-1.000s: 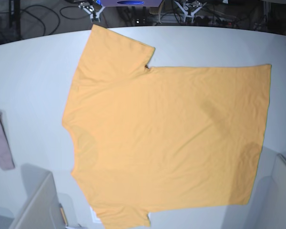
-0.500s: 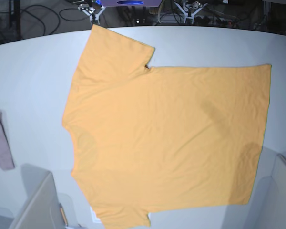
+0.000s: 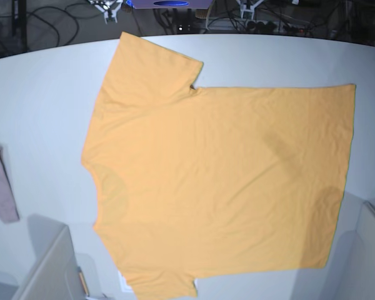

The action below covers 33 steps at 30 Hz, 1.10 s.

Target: Fold the T-shirt properly

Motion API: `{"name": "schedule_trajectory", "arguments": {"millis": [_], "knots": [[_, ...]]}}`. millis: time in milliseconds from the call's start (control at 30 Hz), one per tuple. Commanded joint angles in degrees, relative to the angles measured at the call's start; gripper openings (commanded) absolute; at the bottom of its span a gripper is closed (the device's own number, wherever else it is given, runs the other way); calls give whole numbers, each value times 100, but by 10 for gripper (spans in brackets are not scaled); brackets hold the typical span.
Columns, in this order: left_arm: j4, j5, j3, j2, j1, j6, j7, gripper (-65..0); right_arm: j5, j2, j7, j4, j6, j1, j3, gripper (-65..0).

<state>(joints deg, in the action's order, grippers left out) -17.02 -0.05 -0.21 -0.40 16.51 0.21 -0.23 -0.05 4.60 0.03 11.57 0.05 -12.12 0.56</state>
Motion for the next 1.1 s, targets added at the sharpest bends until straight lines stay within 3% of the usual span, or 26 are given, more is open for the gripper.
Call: {"name": "schedule_trajectory", "arguments": {"millis": [0, 167, 300, 367, 500, 800, 967, 1067], "knots": [[-263, 10, 8, -78, 243, 36, 19, -650, 10, 116, 1, 227, -1, -243, -34, -650], [-1520, 10, 8, -175, 1087, 36, -324, -650, 10, 221, -34, 1871, -1, -1333, -51, -650], [-2391, 10, 8, -289, 1808, 36, -641, -650, 1, 177, -78, 3084, -1, -2203, -614, -650], [-2980, 1, -1, -351, 2248, 36, -641, -650, 1, 168, -412, 3700, -1, -2608, -781, -650], [-4633, 1, -1, -483, 3382, 36, -597, -650, 10, 177, -1590, 5564, -1, -3540, -930, -650], [-7920, 1, -713, -553, 5342, 36, -316, -650, -17, 177, -3700, 9203, -1, -5219, -1097, -650], [-9186, 1, -687, -553, 5849, 36, -280, -650, -17, 168, -4078, 10416, -10, -5746, -1106, -650], [-9336, 1, -687, -544, 5849, 36, -254, -650, -17, 160, -3999, 10276, -10, -5526, -1097, -650]]}}
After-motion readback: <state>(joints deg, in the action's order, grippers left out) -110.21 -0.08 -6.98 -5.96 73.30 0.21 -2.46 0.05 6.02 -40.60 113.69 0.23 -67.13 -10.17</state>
